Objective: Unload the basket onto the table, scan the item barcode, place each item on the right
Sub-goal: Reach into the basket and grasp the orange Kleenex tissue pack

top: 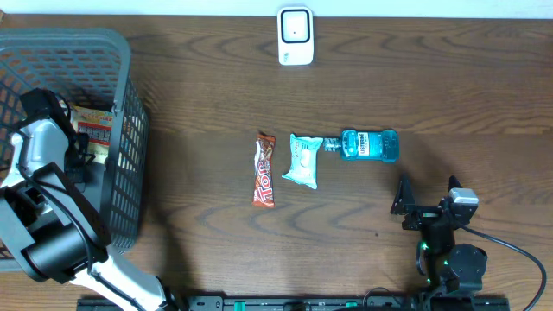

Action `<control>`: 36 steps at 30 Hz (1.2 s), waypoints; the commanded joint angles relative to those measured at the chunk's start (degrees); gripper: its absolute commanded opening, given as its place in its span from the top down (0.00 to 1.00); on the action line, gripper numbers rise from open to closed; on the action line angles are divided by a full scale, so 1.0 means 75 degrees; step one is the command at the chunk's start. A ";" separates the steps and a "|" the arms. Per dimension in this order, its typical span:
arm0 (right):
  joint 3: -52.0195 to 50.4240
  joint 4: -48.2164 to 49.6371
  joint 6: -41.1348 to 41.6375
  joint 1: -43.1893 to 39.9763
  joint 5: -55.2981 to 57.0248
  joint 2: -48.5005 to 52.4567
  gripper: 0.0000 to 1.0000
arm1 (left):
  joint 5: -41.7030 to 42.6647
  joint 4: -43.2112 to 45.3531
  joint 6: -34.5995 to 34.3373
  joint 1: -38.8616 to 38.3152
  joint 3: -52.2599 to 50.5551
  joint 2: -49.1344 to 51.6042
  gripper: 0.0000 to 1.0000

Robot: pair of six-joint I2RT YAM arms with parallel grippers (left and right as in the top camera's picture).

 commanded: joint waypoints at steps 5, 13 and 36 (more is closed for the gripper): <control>-0.0012 -0.0023 -0.0087 0.0029 0.0041 -0.0015 0.01 | -0.0358 0.0029 -0.0026 0.0041 -0.0137 0.0271 0.30; -0.0012 -0.0023 -0.0087 0.0032 0.0038 -0.0015 0.01 | -0.0198 -0.0117 0.0006 0.0041 -0.0187 0.0268 0.62; -0.0012 -0.0023 -0.0087 0.0032 0.0038 -0.0015 0.01 | 0.2337 -0.0548 0.1020 0.0029 -0.0169 -0.4299 0.65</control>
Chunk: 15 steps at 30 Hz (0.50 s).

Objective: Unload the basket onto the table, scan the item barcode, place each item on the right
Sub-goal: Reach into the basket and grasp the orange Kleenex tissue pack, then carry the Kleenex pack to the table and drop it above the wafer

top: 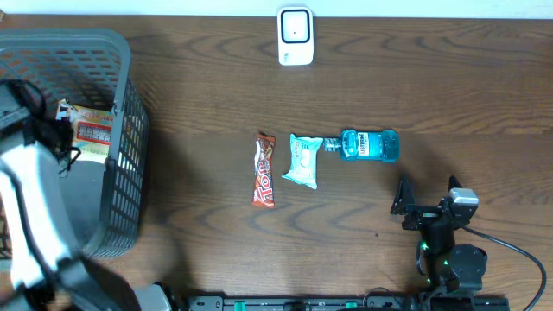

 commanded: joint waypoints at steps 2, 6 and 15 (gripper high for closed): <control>-0.0012 -0.0023 -0.0087 0.0032 0.0038 -0.0015 0.01 | 0.1580 -0.0023 0.0338 -0.0050 -0.0009 -0.1883 0.65; -0.0012 -0.0023 -0.0087 0.0032 0.0038 -0.0015 0.01 | 0.2218 0.0009 0.0350 -0.0545 -0.0009 -0.3255 0.65; -0.0012 -0.0023 -0.0085 0.0029 0.0038 -0.0015 0.01 | 0.2098 0.0006 0.0443 -0.4430 -0.0044 -0.4558 0.66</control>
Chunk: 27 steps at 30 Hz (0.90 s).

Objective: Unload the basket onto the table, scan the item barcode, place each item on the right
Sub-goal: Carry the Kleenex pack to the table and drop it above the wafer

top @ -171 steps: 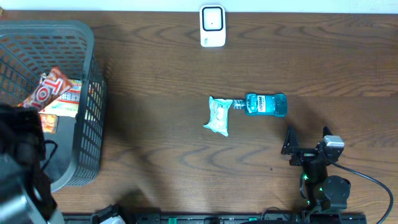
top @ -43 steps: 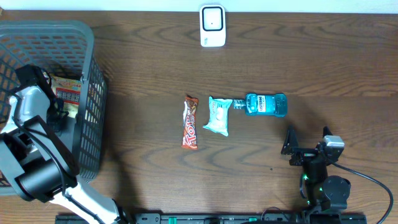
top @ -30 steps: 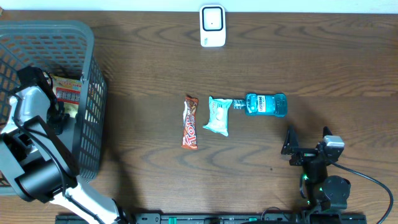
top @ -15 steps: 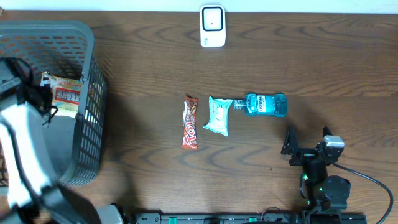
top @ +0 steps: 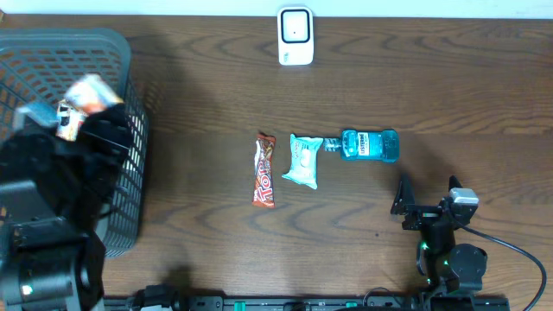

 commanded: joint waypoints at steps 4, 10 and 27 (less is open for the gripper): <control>-0.0012 -0.0026 -0.0087 0.0032 0.0035 -0.0015 0.01 | -0.1297 0.0003 0.0306 -0.2815 -0.0169 0.0959 0.66; -0.0012 -0.0026 -0.0087 0.0032 0.0035 -0.0015 0.01 | -0.2506 0.0032 0.0382 -0.4581 -0.0169 0.3328 0.66; -0.0012 -0.0026 -0.0087 0.0032 0.0038 -0.0015 0.01 | -0.2521 0.1332 0.0874 -0.5654 -0.0169 0.7714 0.65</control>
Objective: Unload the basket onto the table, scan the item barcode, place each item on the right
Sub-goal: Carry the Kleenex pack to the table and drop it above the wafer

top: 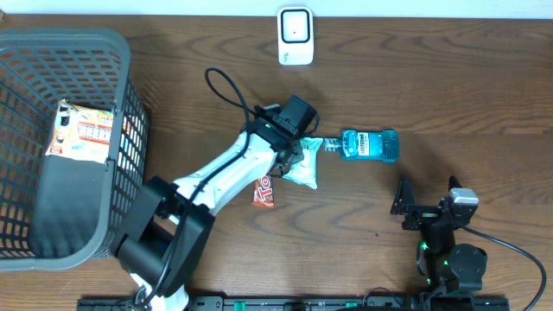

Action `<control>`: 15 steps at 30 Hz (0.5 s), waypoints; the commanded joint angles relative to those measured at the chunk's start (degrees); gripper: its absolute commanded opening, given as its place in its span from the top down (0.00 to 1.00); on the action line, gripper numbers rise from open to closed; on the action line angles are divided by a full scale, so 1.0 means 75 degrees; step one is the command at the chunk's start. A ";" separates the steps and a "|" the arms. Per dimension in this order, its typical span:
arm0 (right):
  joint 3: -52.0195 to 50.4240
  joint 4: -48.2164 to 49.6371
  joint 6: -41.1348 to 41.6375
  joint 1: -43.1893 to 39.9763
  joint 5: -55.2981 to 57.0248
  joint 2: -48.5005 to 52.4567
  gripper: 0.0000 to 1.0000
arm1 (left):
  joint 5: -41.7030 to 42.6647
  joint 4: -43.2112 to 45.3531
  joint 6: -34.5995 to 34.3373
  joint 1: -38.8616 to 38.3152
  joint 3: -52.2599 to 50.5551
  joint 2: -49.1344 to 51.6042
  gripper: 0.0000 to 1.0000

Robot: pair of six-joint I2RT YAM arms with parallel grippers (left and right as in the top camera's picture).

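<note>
My left gripper [283,161] reaches in from the lower left and hangs over the middle of the table, open, above the gap between a brown candy bar [264,192] and a pale teal pouch [304,169]. Most of the candy bar is hidden under the arm. A blue mouthwash bottle [370,145] lies just right of the pouch. The white barcode scanner [295,35] stands at the far edge. My right gripper [428,204] rests open near the front right, holding nothing.
A large grey wire basket [121,52] fills the left side, with a printed snack packet [83,130] lying inside it. A black cable [226,86] loops up from the left arm toward the scanner side.
The left arm has left the basket and now reaches over the candy bar and pouch at the table's middle. The snack packet it held up lies in the basket again.
The left gripper was down in the basket at the snack packet, then higher over the basket, then held the packet raised at the basket's rim. Now the packet lies in the basket and the gripper is over the row of items. The right arm stayed parked throughout.
</note>
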 commanded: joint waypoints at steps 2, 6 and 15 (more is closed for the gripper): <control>-0.0012 -0.0023 -0.0087 0.0032 0.0038 -0.0015 0.01 | -0.0166 0.0012 0.0163 0.0000 -0.0044 0.0102 0.65; -0.0012 -0.0023 -0.0087 0.0032 0.0038 -0.0015 0.01 | -0.0166 0.0015 0.0160 0.0000 -0.0044 0.0105 0.61; -0.0012 -0.0023 -0.0087 0.0032 0.0041 -0.0015 0.01 | -0.0169 0.0009 0.0160 -0.0003 -0.0198 0.0198 0.38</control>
